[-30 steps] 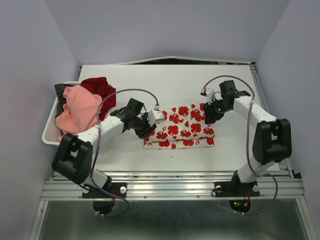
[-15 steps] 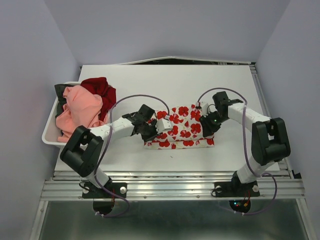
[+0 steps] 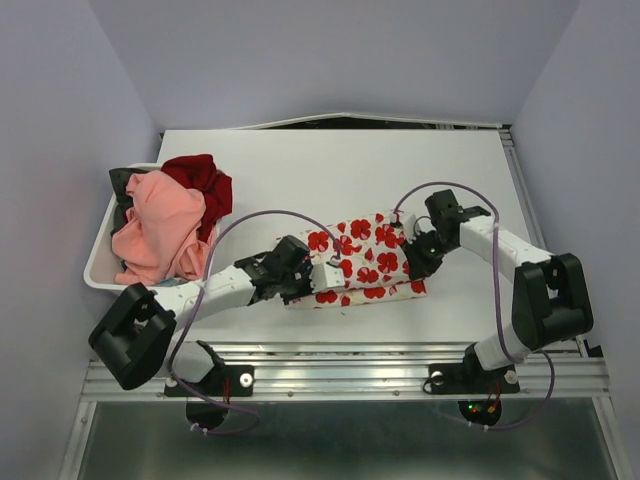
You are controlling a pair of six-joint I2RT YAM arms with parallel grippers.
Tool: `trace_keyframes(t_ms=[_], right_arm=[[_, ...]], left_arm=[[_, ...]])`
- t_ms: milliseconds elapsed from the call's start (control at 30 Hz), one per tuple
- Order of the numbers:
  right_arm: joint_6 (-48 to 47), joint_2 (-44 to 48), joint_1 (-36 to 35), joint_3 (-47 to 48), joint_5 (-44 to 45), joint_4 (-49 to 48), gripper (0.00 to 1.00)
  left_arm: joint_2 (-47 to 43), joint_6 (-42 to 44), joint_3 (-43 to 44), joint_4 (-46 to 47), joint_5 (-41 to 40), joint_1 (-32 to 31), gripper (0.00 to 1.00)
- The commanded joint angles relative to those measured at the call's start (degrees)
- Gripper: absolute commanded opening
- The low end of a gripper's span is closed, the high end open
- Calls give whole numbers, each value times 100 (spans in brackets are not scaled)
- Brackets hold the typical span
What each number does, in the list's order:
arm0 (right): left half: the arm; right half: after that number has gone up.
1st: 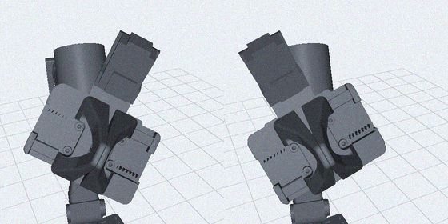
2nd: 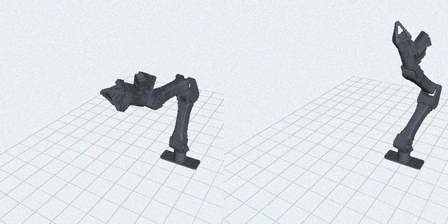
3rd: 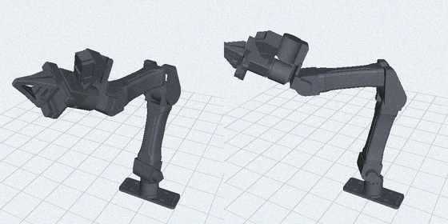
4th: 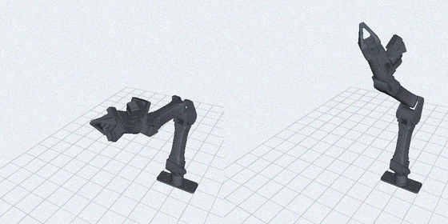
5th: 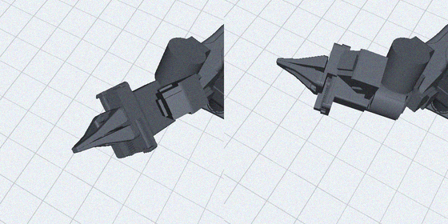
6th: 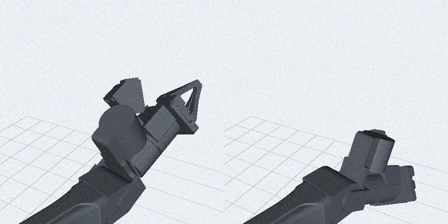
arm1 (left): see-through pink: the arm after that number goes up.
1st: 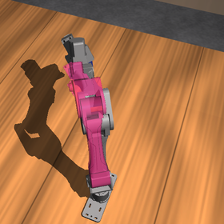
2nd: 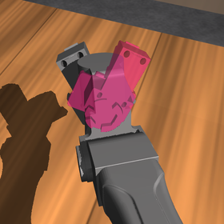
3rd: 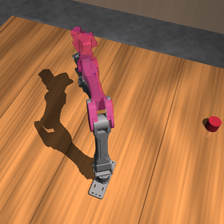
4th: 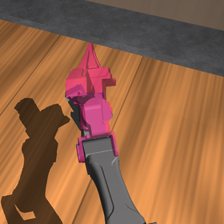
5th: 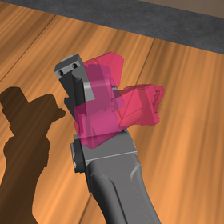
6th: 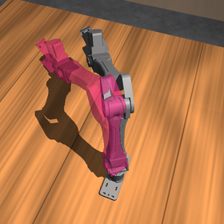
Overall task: Fold and stack the skirts
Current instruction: Fold the skirt
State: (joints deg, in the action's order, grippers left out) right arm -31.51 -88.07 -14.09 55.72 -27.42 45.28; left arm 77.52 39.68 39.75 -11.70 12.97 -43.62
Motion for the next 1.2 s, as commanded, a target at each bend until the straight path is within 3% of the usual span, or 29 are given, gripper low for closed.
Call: trace_keyframes(t_ms=[0, 100, 133, 267, 400, 567, 667, 900, 1033, 1167], right_arm=[[143, 185, -103, 8, 8, 78, 7], [671, 203, -103, 184, -53, -54, 21], [924, 203, -103, 324, -88, -80, 31], [1260, 71, -103, 492, -62, -19, 42], [1314, -148, -269, 361, 114, 43, 43], [1095, -569, -472, 140, 509, -71, 37], [893, -859, -525, 123, 1332, -238, 33], [708, -1510, -578, 193, 3019, -1195, 24], [707, -2396, -578, 1077, 3629, -1670, 18], [838, -3022, -578, 2297, 3683, -1750, 16]], left_arm=[[-298, -57, -335, 423, -549, -436, 0], [-237, -48, -511, 520, -822, -832, 0], [-159, -83, -564, 511, -944, -920, 0], [-18, -127, -679, 520, -1235, -1351, 0], [229, -267, -539, 406, -1543, -1624, 4], [-208, -803, -65, 20, -1246, -1598, 41], [-753, -1251, 304, -165, -815, -1414, 57], [-869, -2139, 1035, -140, 188, 9, 57], [-896, -2578, 1202, 159, 328, 616, 55], [-869, -3131, 1132, 317, 399, 776, 50]])
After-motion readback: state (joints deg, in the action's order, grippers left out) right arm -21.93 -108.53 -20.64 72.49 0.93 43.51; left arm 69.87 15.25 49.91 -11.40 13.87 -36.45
